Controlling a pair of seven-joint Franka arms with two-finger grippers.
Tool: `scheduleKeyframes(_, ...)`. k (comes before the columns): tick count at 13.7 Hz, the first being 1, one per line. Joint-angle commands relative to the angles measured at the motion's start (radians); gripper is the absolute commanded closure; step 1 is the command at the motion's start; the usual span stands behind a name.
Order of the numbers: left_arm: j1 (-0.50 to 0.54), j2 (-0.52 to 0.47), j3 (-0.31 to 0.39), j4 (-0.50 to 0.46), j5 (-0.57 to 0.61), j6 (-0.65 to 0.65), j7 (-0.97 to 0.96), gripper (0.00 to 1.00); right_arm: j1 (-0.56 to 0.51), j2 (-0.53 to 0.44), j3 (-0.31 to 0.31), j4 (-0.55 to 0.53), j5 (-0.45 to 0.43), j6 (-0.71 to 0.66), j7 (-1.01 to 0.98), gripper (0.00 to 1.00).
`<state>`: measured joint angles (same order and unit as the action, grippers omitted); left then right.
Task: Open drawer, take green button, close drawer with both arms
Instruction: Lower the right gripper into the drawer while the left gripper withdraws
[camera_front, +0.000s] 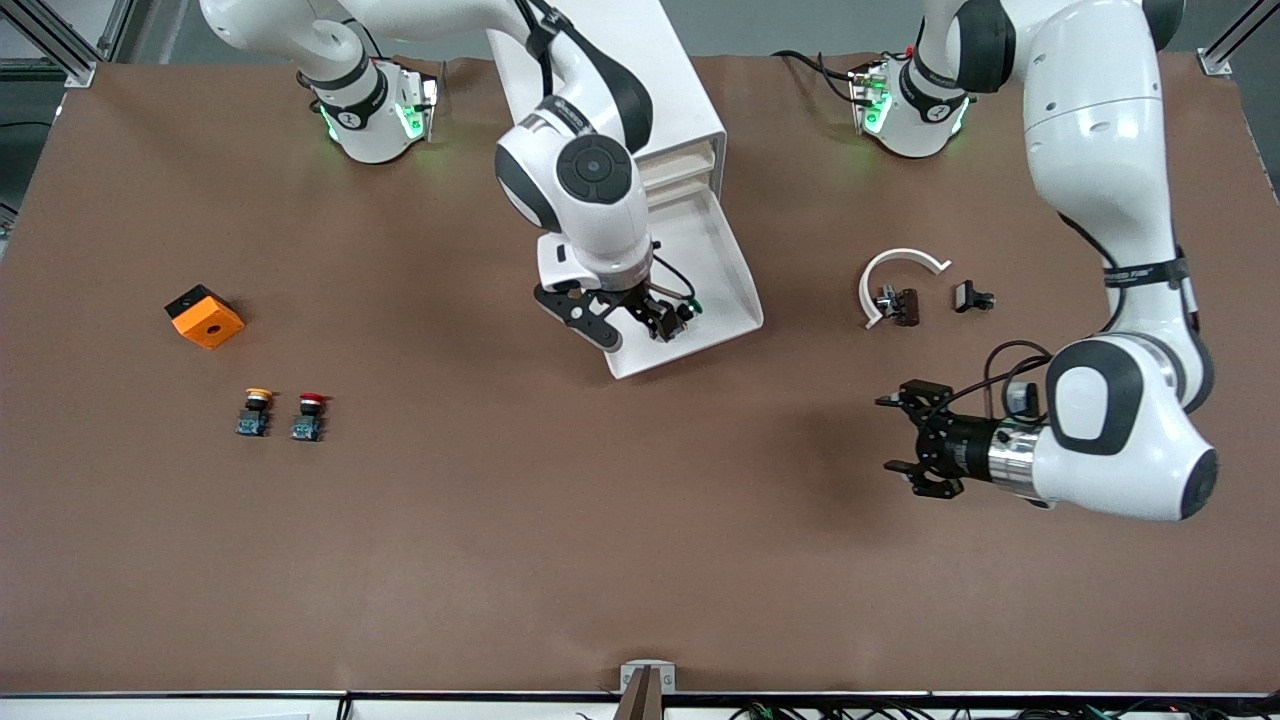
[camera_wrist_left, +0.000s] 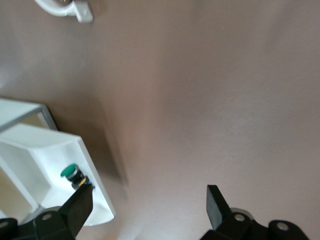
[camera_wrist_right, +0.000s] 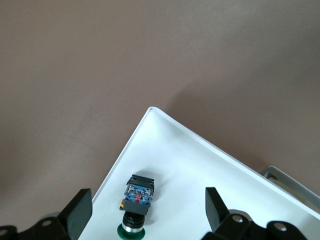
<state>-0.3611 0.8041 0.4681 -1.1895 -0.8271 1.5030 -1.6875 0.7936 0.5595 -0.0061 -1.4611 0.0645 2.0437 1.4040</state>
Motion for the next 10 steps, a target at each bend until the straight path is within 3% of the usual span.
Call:
scheduleKeyframes(1, -0.018, -0.045, 0.006, -0.012, 0.110, -0.001, 0.096, 0.00, 0.019, 0.077, -0.009, 0.086, 0.015, -0.011, 0.012, 0.00)
scheduleKeyframes(6, -0.018, -0.101, 0.007, -0.021, 0.219, -0.006, 0.487, 0.00, 0.052, 0.120, -0.009, 0.090, 0.035, 0.029, 0.047, 0.00)
scheduleKeyframes(10, -0.097, -0.138, 0.006, -0.033, 0.394, -0.006, 0.575, 0.00, 0.061, 0.149, -0.009, 0.090, 0.035, 0.049, 0.064, 0.00)
